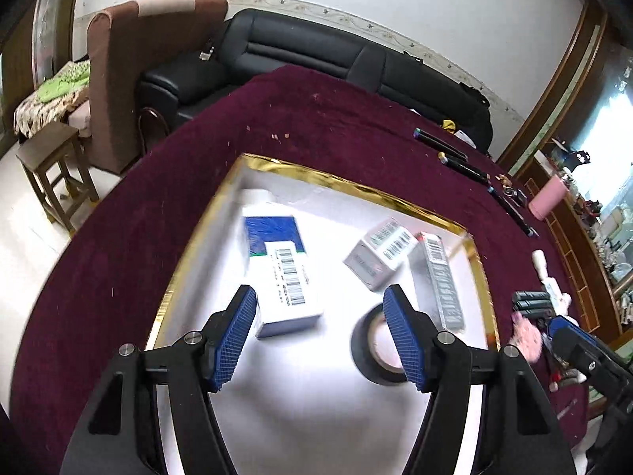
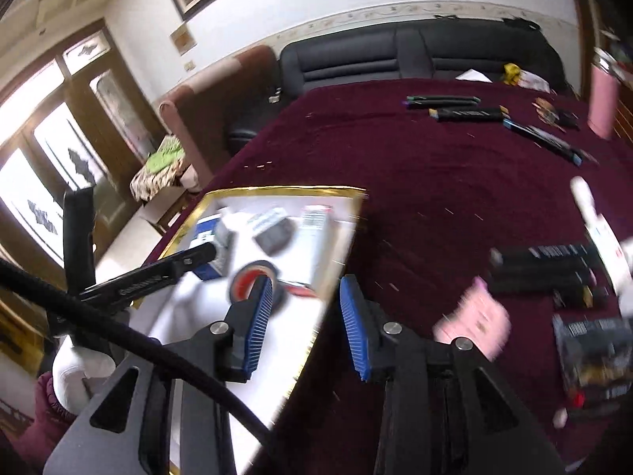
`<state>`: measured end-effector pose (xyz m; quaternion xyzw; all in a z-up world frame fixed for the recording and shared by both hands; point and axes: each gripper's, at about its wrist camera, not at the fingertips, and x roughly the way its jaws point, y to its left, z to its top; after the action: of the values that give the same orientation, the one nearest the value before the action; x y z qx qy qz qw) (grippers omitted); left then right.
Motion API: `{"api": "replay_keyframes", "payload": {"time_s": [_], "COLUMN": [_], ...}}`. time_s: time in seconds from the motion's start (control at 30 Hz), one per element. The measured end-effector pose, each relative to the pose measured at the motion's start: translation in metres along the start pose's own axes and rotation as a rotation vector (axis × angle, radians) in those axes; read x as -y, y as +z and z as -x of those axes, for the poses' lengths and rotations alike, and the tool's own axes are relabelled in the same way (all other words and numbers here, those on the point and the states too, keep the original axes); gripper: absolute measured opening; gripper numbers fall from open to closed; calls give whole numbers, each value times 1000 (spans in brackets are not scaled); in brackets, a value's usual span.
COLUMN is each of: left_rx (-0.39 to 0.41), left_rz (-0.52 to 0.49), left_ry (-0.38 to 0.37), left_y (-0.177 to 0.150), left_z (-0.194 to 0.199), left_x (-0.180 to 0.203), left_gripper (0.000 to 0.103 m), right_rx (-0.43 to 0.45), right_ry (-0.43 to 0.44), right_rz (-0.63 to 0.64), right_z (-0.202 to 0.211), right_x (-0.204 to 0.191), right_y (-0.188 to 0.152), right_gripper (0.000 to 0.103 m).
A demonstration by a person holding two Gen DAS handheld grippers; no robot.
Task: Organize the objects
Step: 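Carry the blue box and tape roll into the tray and release both, then grasp the pink fluffy plush with the left gripper while right returns to the markers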
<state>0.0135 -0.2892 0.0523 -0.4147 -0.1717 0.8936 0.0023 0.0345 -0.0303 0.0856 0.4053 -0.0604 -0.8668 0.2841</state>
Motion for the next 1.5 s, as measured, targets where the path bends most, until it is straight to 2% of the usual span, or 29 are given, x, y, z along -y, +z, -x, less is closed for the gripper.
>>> {"api": "replay_keyframes", "payload": {"time_s": [0.1,0.17,0.2,0.27,0.3,0.37,0.4,0.43,0.57,0.7,0.83,0.93,1.03,1.1,1.13,1.17,1.2,1.23,1.27,1.4,1.5], "left_rx": [36,93,117,143,126,-9,-56,-85,-111,-120,-142,-167,-172,-214,-185,-180,-183,-196,-217,-149,-133], "left_rz": [-35,-70,-89,-137,-152,-159,-155,-167,-264,-356,-434,-443,-458,-478,-518,-539,-531,-508,-461,-414,-359], "left_ry": [5,27,13,-72,-124,-317,-378,-404,-302,-184,-41,0,3,0,13,3,-17,-60,-119,-238,-324], "left_y": [-7,-5,-7,-11,-13,-20,-23,-27,-37,-43,-53,-56,-59,-63,-67,-70,-71,-69,-66,-67,-70], "left_z": [16,32,41,60,63,53,45,38,5,-29,-72,-93,-105,-110,-107,-104,-101,-96,-90,-46,-21], "left_x": [9,22,29,55,66,97,110,127,199,240,260,263,269,270,276,279,278,276,271,259,247], "left_gripper": [61,61,61,61,61,61,61,61,61,61,61,61,61,61,61,52,29,24,24,25,25], "right_rx": [11,30,44,70,85,114,123,135,159,173,179,177,170,166,163,162,162,160,156,139,123], "right_ry": [-20,-45,-55,-72,-82,-102,-108,-114,-118,-110,-91,-78,-74,-73,-76,-81,-90,-99,-106,-129,-128], "right_rz": [-49,-93,-121,-170,-199,-253,-269,-287,-327,-347,-361,-369,-387,-396,-397,-396,-392,-385,-380,-361,-352], "right_z": [21,38,47,64,72,88,94,101,118,124,129,129,128,128,129,130,132,134,135,139,137], "right_x": [25,45,57,77,88,112,117,124,148,165,180,188,197,201,203,203,204,204,204,205,202], "right_y": [-20,-33,-38,-47,-51,-59,-63,-66,-79,-83,-89,-89,-90,-92,-93,-94,-95,-95,-95,-95,-91], "right_gripper": [34,34,34,34,34,35,35,35,35,35,36,36,40,41,41,41,41,41,41,41,41]}}
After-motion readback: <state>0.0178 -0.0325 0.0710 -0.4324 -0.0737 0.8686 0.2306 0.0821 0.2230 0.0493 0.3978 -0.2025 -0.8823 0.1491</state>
